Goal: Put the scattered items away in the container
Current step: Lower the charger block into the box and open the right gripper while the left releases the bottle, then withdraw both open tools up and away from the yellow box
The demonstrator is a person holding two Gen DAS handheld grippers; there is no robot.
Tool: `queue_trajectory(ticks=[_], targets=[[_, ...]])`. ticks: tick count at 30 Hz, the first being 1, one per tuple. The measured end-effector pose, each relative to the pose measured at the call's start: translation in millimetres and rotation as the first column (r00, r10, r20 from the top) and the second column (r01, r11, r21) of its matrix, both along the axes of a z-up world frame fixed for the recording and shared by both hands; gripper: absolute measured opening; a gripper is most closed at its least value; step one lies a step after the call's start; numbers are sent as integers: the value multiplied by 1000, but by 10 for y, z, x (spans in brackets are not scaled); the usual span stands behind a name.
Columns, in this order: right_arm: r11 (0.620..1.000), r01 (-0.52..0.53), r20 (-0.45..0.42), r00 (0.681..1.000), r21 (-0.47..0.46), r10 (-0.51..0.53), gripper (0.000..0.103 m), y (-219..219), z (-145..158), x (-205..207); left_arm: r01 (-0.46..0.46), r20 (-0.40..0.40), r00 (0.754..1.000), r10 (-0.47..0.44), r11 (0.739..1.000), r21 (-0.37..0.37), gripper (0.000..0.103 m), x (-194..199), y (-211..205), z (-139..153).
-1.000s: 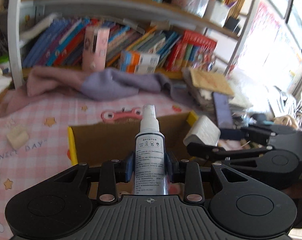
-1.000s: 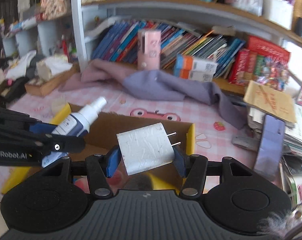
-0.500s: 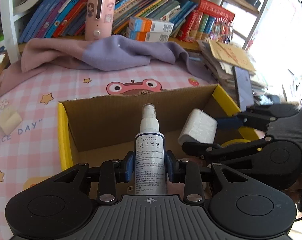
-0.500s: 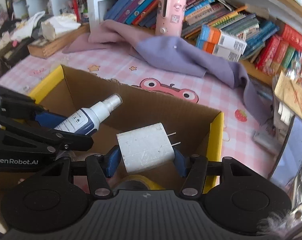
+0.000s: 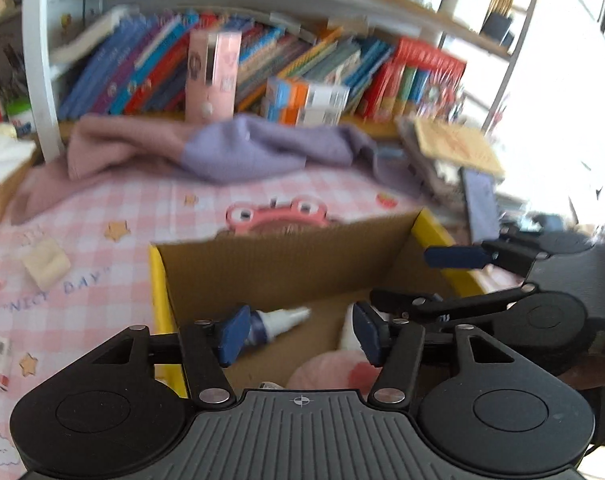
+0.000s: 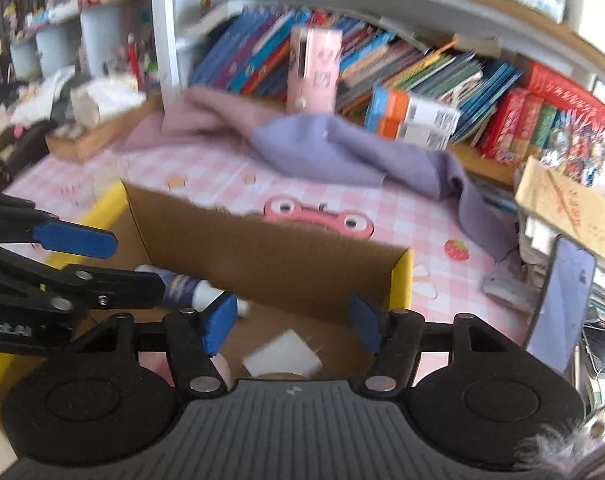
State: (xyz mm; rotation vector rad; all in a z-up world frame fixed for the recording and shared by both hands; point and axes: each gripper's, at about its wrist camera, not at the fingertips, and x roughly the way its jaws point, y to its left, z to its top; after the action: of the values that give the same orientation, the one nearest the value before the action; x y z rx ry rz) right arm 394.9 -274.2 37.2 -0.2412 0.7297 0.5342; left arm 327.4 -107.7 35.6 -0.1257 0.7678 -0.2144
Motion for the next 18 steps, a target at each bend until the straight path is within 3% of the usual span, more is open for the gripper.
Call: queue_trajectory(ticks=[8,18], targets=[[996,52,111,992,66,-59,61,-52,415,-572,-46,127,991,50,998,-39,75,-579,196,318],[975,198,169,962,105,-214,61,-156,595,-1391,-44,174,983,56,996,-76,77,-1239,473,379]])
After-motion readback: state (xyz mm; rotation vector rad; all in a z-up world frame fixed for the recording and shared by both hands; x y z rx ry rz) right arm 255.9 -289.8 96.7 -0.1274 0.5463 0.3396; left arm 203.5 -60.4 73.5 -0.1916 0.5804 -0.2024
